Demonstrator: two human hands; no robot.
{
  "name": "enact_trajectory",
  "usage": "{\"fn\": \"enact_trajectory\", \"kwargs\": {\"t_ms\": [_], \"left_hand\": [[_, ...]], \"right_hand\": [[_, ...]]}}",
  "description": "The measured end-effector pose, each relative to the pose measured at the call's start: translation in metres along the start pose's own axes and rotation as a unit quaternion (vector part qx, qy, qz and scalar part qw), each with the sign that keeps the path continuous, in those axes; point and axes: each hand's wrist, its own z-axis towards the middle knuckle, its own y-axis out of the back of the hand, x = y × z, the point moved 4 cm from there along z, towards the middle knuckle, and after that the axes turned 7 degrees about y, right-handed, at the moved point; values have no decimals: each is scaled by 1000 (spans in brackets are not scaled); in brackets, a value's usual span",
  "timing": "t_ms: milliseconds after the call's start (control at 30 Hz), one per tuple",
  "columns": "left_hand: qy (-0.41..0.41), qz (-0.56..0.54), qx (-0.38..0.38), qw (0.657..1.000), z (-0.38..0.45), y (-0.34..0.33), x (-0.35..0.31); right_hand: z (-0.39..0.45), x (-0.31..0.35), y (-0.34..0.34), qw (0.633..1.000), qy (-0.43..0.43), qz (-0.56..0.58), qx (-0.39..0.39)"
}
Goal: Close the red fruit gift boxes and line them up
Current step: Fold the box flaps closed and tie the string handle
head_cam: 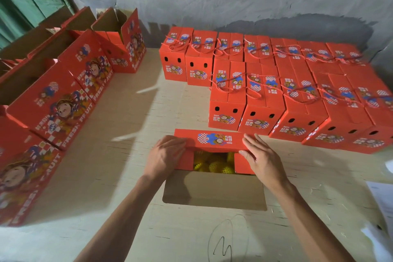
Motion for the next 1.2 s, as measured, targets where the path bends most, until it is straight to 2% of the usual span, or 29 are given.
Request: {"fn": "enact_trajectory", "kwargs": {"t_ms": [100,200,333,400,467,500,567,633,667,800,933,1000,1100,1200], "left_hand": [[3,13,41,999,8,-4,-5],[22,20,104,994,13,-12,-11],[102,-60,99,988,7,-14,1],[134,-88,104,981,6,-16,6],[169,-91,134,972,2,-24,9],[213,-105,151,960,-1,-28,13],[329,-171,176,912,-7,-33,18],[396,-268,176,860,-10,-36,18],[404,-284,171,852,-9,-38,18],[400,-289,181,851,-4,-40,27],[375,-198,172,889,0,-31,28],[373,-173,161,897,0,-27,23],[367,-134,183,902,-1,-28,11],[295,-52,219,929,-6,-29,-12]], "right_hand": [[-3,-2,-3,1000,16,10,9],[-5,-6,-3,999,-8,39,10],[-6,-6,-4,998,-38,45,-25],[-7,-8,-7,994,-79,76,-22],[-10,-15,-12,974,-162,161,4],[-12,-19,-14,957,-210,200,23],[-15,-23,-19,931,-269,236,69],[-16,-25,-23,926,-273,245,95],[-16,-26,-23,925,-272,246,97],[-12,-19,-23,922,-288,250,68],[-13,-8,-25,925,-316,204,49],[-15,-3,-23,929,-316,190,41],[-18,-1,-23,935,-310,169,34],[-19,-1,-23,933,-313,176,27]]}}
